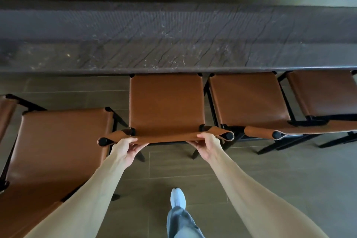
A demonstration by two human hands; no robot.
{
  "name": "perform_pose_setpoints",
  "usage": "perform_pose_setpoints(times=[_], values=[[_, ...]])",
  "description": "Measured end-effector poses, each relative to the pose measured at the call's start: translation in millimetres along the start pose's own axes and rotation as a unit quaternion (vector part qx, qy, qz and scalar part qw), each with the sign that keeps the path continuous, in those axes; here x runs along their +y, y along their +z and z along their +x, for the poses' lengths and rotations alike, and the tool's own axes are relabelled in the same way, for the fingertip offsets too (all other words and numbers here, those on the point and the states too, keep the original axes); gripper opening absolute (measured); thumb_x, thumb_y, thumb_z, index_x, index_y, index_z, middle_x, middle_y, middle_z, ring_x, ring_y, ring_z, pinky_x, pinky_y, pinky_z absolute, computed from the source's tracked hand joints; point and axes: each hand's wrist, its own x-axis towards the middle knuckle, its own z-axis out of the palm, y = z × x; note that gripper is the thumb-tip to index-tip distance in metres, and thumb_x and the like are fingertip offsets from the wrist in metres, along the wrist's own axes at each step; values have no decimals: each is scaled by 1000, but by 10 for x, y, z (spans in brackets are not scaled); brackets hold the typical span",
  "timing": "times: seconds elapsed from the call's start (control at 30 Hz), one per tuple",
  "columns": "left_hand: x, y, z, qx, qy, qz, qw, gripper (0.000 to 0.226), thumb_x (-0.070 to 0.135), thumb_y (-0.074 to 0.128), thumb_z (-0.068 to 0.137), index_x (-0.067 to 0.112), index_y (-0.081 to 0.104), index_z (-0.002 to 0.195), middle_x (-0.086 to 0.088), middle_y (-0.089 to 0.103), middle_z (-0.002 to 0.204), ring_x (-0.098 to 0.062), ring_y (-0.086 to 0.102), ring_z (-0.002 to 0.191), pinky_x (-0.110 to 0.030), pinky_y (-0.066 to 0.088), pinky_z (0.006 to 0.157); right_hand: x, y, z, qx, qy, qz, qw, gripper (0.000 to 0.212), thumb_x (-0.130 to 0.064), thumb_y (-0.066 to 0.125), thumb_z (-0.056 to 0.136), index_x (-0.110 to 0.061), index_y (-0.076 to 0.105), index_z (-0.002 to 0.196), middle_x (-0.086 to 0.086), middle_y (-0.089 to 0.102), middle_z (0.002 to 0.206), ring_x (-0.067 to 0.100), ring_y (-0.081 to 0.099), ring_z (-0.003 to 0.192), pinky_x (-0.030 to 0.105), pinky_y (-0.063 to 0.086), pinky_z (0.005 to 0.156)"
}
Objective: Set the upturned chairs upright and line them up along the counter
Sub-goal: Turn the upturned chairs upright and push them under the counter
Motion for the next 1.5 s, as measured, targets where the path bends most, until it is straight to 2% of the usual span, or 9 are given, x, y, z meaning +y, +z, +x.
perform_pose_setpoints(times=[0.13,0.27,0.43,0.6,0.77,0.87,1.03,1.3,1.5], values=[[-23,-3,-42,12,-5,12,1000,24,-21,42,93,-4,52,107,-33,53,123,-53,56,118,-62,49,99,11,-27,-50,2,-1,-8,1000,41,22,39,90,9,49,128,28,59,107,42,62,93,54,56,66],[-77,-101,-94,28,-24,-3,999,24,-22,43,92,-3,54,103,-34,53,126,-54,55,121,-61,53,91,64,-74,-100,4,2,-15,1000,43,23,39,89,9,49,128,31,58,116,44,63,95,54,58,67],[-6,-255,-87,42,-23,-24,999,42,-20,46,92,-6,50,131,-34,52,133,-54,55,121,-63,54,86,196,-38,-156,-6,5,-16,1000,40,22,40,89,9,50,126,30,60,115,43,65,92,48,60,57],[14,-272,-55,24,-22,-37,999,22,-19,47,92,-6,54,109,-35,57,119,-51,60,115,-61,53,77,252,-28,-131,-17,-5,1,1000,46,23,39,88,9,47,131,32,58,123,45,63,97,52,59,63],[1,-311,-145,-30,12,-13,999,17,-18,45,95,-3,53,97,-33,59,121,-45,65,105,-60,52,96,265,-42,-127,-20,-11,-15,1000,45,18,45,91,8,46,135,30,60,120,43,65,100,53,62,63],[43,-384,-297,-49,26,4,998,13,-12,44,98,-4,54,101,-35,58,123,-46,62,114,-59,50,101,279,-57,-240,-51,16,-16,998,38,2,58,97,4,50,134,31,59,131,46,65,114,58,60,78],[121,-481,-740,-52,42,184,981,26,2,50,100,-7,50,125,-33,64,118,-47,68,101,-53,57,86,361,67,-668,-176,115,-278,937,49,-26,56,103,12,49,133,35,65,121,47,68,108,49,59,88],[750,-1139,-1952,-93,341,180,918,21,23,61,99,12,72,113,-9,75,110,-23,73,101,-42,60,90,960,1099,-2171,-289,-249,-298,875,27,-30,56,102,-12,72,114,5,78,107,21,74,101,41,56,98],[1059,-2686,-2857,-64,463,119,876,22,27,61,99,12,73,111,-8,75,109,-23,72,102,-38,60,89,2222,1345,-3443,-357,-358,-274,818,23,-34,55,100,-22,73,108,-1,77,111,14,72,105,35,56,97]])
